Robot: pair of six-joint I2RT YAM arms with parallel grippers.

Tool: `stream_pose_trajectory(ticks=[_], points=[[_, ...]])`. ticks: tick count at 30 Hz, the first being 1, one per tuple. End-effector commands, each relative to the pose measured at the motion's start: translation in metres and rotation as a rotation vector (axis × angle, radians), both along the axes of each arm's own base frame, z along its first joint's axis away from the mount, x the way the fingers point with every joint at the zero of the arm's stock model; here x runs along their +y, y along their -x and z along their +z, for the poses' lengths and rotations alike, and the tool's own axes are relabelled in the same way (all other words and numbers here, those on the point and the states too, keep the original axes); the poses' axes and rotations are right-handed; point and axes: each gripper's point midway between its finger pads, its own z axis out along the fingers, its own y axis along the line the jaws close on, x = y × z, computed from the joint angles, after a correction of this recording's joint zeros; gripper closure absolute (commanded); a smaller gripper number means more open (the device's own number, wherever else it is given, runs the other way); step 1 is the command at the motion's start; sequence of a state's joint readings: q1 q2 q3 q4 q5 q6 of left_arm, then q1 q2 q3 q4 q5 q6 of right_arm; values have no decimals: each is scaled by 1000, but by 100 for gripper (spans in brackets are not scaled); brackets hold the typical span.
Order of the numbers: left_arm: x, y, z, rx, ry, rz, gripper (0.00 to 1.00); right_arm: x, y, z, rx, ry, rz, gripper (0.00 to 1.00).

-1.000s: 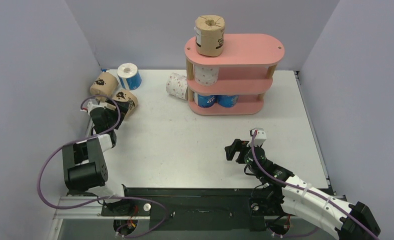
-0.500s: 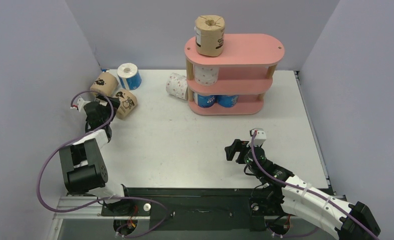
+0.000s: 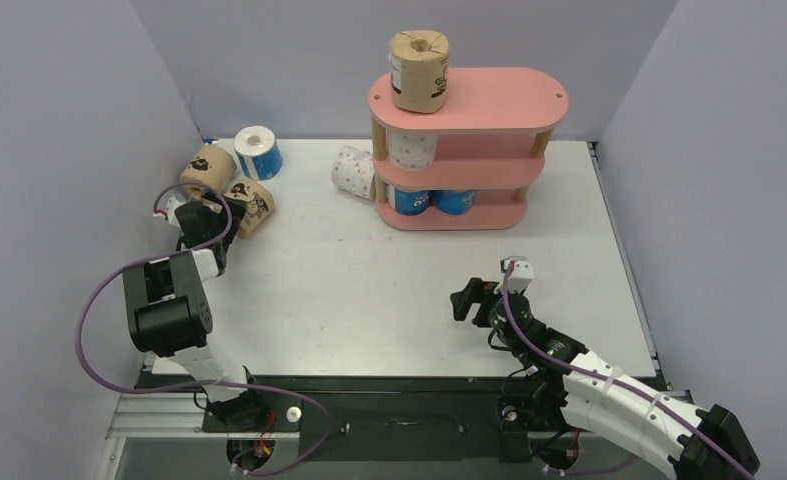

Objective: Place and organize the paper towels onto the shelf
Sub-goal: Pick up the paper towel from the center of the board.

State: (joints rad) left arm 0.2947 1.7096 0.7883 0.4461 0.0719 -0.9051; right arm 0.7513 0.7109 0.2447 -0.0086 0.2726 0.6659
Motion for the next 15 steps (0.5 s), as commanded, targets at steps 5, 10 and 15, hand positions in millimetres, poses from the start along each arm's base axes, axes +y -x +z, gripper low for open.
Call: stream_pose_trajectory(ticks=[5, 10, 15], points=[[-2, -30, 33, -177, 1, -47, 5, -1, -6, 8, -38, -22, -16, 21], [-5, -32, 35, -204, 16, -63, 20, -1, -6, 8, -36, -21, -18, 21], [-1, -31, 42, -202, -11, -53, 11, -1, -6, 8, -37, -21, -18, 21]])
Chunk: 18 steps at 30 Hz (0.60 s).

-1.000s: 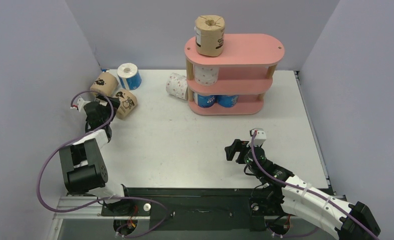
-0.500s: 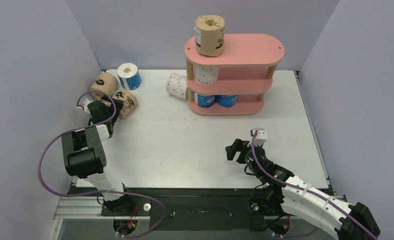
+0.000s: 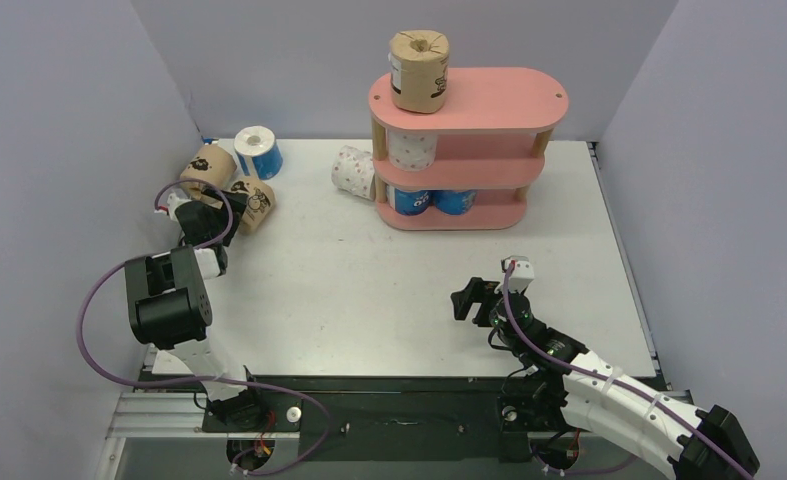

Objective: Place and organize the paper towels onto the shelf
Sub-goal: Pick up the paper towel from the center of the board.

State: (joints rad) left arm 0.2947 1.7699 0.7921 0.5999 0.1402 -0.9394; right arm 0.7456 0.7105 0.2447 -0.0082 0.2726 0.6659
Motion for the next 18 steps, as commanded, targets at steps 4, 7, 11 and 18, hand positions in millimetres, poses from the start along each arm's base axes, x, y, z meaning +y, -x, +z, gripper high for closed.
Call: stream_pose_trajectory(ticks=[4, 7, 11, 18], points=[[12, -9, 35, -78, -76, 16, 7, 0, -5, 8, -36, -18, -12, 21], [13, -11, 36, -77, -87, 15, 6, 0, -5, 6, -31, -14, -13, 21], [10, -15, 32, -92, -63, -1, 9, 0, -6, 7, -33, -17, -15, 21], [3, -22, 29, -141, -7, -27, 23, -1, -6, 5, -28, -11, -20, 21]])
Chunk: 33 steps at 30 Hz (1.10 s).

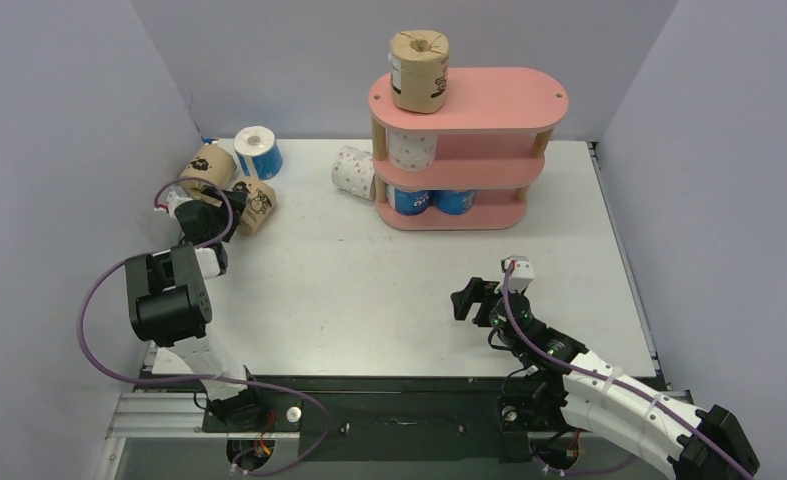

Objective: Place and organize the paper towels onto the shelf
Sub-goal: Pick up the paper towel from the center of the board.

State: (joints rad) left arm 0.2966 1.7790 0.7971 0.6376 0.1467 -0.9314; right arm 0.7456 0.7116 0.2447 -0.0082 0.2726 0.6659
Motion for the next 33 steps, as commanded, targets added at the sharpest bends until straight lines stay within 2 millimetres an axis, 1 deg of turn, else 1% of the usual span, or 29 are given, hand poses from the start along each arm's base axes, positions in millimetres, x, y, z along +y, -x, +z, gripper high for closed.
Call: stream_pose_trajectory(ticks=[1, 2, 3, 7, 9, 11, 12, 15, 19, 21, 22, 23, 24, 25, 26, 27, 29, 30, 31, 32, 33], points=[[1, -18, 22, -109, 11, -24, 27, -1, -6, 5, -29, -12, -21, 21], [-1, -19, 23, -117, 16, -32, 29, -1, -6, 5, -30, -13, -21, 21], [-1, -19, 21, -114, 22, -33, 31, -1, -6, 5, -29, -13, -20, 21], [-4, -21, 18, -120, 37, -44, 32, -1, -7, 5, -29, -12, -24, 21], [-4, -21, 16, -122, 42, -45, 34, -2, -7, 5, -28, -12, -24, 21], [-4, -21, 15, -124, 46, -46, 41, -2, -7, 4, -26, -12, -25, 21], [-4, -21, 15, -125, 48, -46, 46, -1, -7, 4, -26, -12, -25, 21], [-7, -20, 15, -133, 55, -53, 53, -2, -7, 4, -26, -12, -27, 21], [-7, -18, 22, -152, 55, -54, 64, -2, -7, 5, -28, -14, -26, 21], [-9, -16, 26, -162, 55, -57, 68, -2, -6, 4, -27, -14, -27, 21], [-9, -16, 32, -173, 53, -58, 69, -3, -6, 4, -27, -15, -28, 21], [-10, -14, 33, -173, 55, -59, 72, -2, -6, 5, -30, -19, -28, 21], [-10, -13, 40, -186, 51, -59, 73, -2, -6, 6, -30, -19, -28, 21], [-10, -10, 40, -180, 53, -57, 75, -2, -6, 6, -31, -21, -27, 21], [-11, -8, 50, -194, 49, -58, 76, -2, -6, 6, -30, -21, -27, 21], [-12, -6, 49, -178, 53, -58, 78, -2, -6, 6, -31, -21, -26, 21], [-14, 1, 67, -185, 47, -60, 81, -3, -5, 6, -31, -21, -26, 21], [-17, 3, 72, -181, 43, -65, 82, -2, -6, 7, -33, -24, -26, 21], [-21, 9, 75, -154, 46, -69, 82, -2, -6, 8, -34, -24, -27, 21], [-28, 15, 69, -101, 44, -80, 83, -3, -6, 8, -35, -24, -27, 21], [-32, 20, 84, -113, 24, -88, 83, -2, -6, 8, -35, -25, -28, 21]])
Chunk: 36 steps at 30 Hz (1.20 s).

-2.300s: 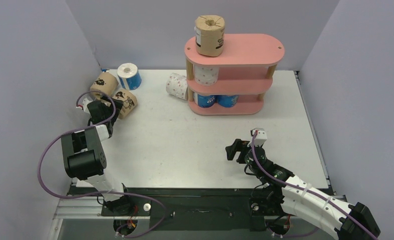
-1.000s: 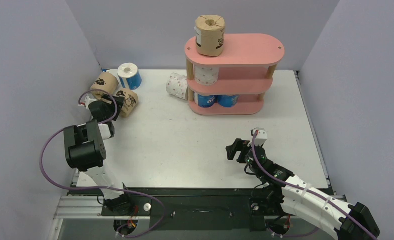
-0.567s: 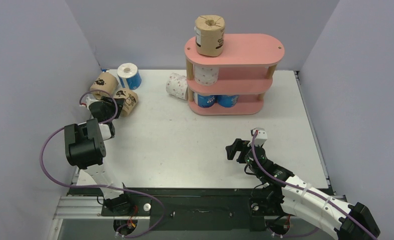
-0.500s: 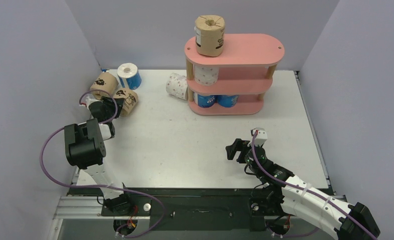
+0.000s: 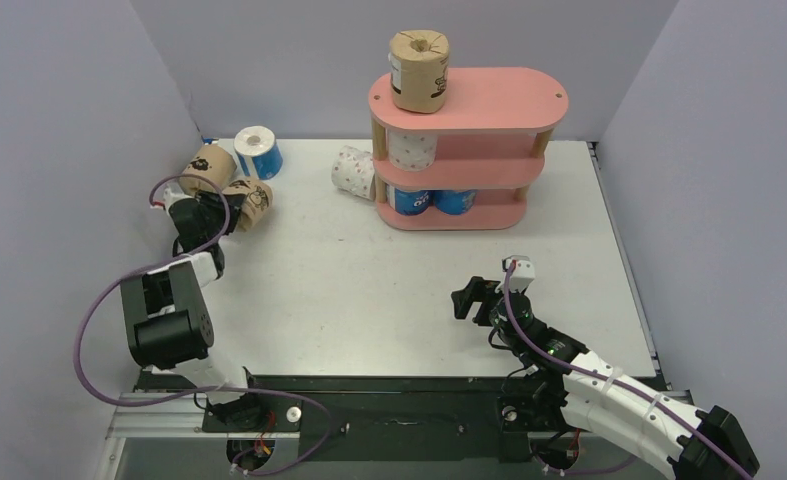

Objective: Place and organize the paper towels onto the shelf
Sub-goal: Pick up the paper towel from the center of the board, then place the paper towel at the center of the board.

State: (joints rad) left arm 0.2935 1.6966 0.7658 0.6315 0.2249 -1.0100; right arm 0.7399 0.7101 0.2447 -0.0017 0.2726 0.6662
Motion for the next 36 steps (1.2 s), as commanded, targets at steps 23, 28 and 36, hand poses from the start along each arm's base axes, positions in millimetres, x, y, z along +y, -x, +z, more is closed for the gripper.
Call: stream_pose_trajectory(ticks=[23, 28, 36], points=[[-283, 205, 137, 24, -1010, -783, 82, -15, -7, 29, -11, 52, -103, 18], [-344, 233, 121, -1, -1194, -954, 82, -38, -11, 34, 29, 56, -275, 9], [-395, 252, 89, -6, -1359, -1108, 82, -45, -13, 37, 46, -95, -285, 0]])
